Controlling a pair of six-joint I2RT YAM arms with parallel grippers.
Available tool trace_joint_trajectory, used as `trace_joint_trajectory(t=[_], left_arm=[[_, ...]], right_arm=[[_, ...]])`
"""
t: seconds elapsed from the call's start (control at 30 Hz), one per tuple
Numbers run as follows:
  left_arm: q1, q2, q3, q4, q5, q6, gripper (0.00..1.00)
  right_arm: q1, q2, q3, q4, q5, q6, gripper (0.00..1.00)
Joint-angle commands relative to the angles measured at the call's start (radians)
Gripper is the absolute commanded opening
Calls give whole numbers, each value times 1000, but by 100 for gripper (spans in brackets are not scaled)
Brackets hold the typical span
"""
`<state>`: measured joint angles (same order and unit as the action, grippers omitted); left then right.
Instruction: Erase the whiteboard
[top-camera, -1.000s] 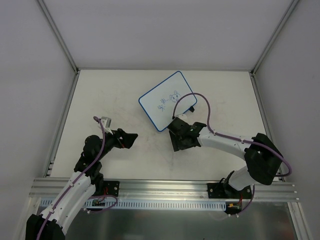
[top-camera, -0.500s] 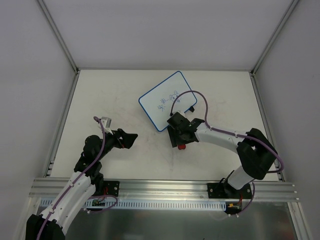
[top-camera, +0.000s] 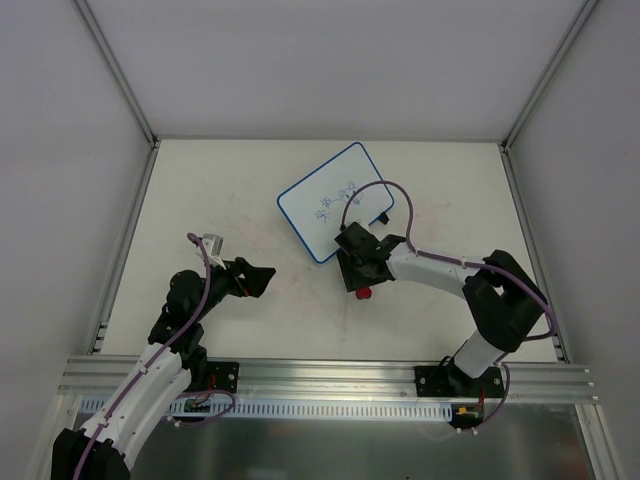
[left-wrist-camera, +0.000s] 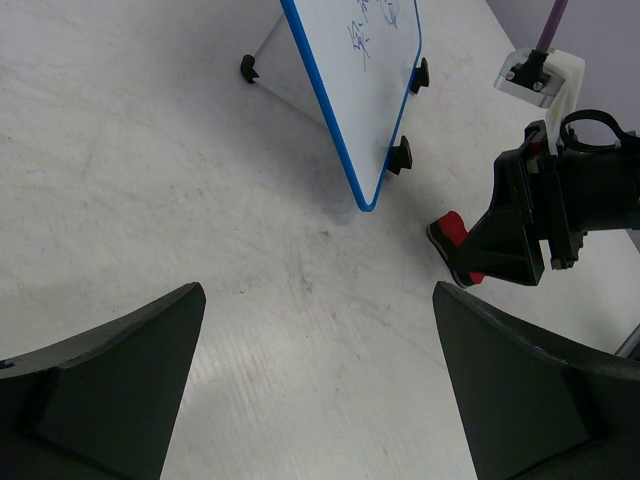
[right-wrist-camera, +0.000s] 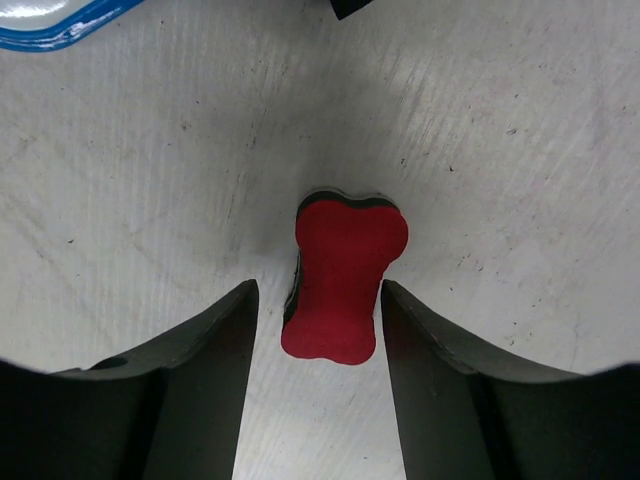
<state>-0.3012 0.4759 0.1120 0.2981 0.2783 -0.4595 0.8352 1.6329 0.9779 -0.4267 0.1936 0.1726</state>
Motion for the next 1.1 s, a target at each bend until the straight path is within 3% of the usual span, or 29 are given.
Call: trace_joint_trajectory(t=[0.0,0.23,0.47,0.53,0.67,0.83,0.97,1.07], left_arm=[[-3,-2,38,24,-1,21,99],[-3,0,40,24,2,21,99],[-3,6,41,26,4,21,99],[-3,4,40,26,2,22,99],[-3,6,41,27,4,22,99],[-3,6,40,27,2,24,99],[-1,0,41,29,-5,16,99],[-3,9,52,47,-2,-25,99]], right_arm=[[-5,8,4,35,-5,-13,54],[-16,10,-11,55,-7,-16,45],[-25,5,-24,54,-8,-21,45],[-25,5,-30,60,-13,-25,39],[-27,10,-33,60,-14,-31,37],[-27,2,-38,60,0,-36,25],[-25,-67,-38,59,-13,-57,24],[-25,-133,-24,52,-3,-99,10]])
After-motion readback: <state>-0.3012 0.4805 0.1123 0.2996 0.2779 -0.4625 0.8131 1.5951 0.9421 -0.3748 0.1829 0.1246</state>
